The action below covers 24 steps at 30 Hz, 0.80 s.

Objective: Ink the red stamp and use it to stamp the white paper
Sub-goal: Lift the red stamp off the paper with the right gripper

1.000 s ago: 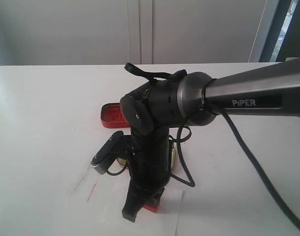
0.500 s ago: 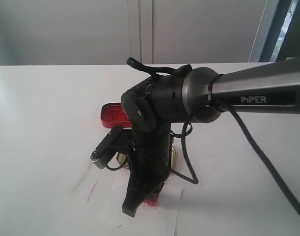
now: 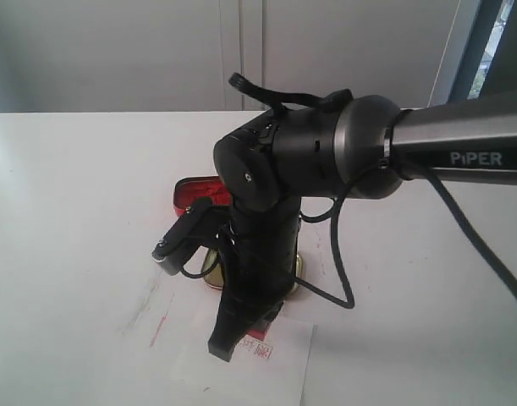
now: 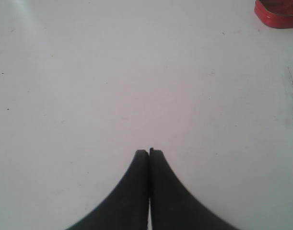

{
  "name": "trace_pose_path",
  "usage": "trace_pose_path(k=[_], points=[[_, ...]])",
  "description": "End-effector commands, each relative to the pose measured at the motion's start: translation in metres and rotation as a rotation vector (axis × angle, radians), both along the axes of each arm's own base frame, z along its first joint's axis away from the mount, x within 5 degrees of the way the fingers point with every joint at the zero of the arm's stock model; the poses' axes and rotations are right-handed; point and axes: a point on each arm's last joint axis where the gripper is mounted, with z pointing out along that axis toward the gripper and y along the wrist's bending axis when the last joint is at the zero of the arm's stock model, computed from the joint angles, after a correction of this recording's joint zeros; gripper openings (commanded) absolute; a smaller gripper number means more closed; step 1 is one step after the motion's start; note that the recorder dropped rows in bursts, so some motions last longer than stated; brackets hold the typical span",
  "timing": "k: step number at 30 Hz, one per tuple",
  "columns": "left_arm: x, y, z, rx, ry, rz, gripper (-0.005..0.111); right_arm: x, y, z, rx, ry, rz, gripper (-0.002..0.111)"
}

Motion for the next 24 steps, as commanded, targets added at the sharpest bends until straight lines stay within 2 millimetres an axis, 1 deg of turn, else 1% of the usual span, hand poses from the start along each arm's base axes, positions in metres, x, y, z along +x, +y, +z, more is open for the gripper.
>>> trace_pose_path(k=[1, 11, 14, 20, 24], points=[[-0.0005, -0.0001, -0.0030, -0.005, 0.012, 0.003, 0.000, -0.0006, -0.0007, 0.0021, 0.007, -0.006, -0.004, 0.000], [-0.0005, -0.0001, -0.0030, -0.005, 0.012, 0.003, 0.000, 0.0004, 0.0012, 0.0024, 0.029, -0.016, -0.010, 0.000], [-0.0005, -0.0001, -0.0030, -0.005, 0.012, 0.003, 0.000, 0.0005, 0.0016, 0.0024, 0.035, -0.015, -0.035, 0.000], [-0.0005, -0.0001, -0.0030, -0.005, 0.012, 0.003, 0.000, -0.0034, 0.0057, 0.0041, 0.086, 0.028, -0.070, 0.000], [-0.0005, -0.0001, -0.0030, -0.005, 0.012, 0.003, 0.000, -0.0017, 0.0049, 0.0044, 0.109, 0.045, -0.095, 0.000]])
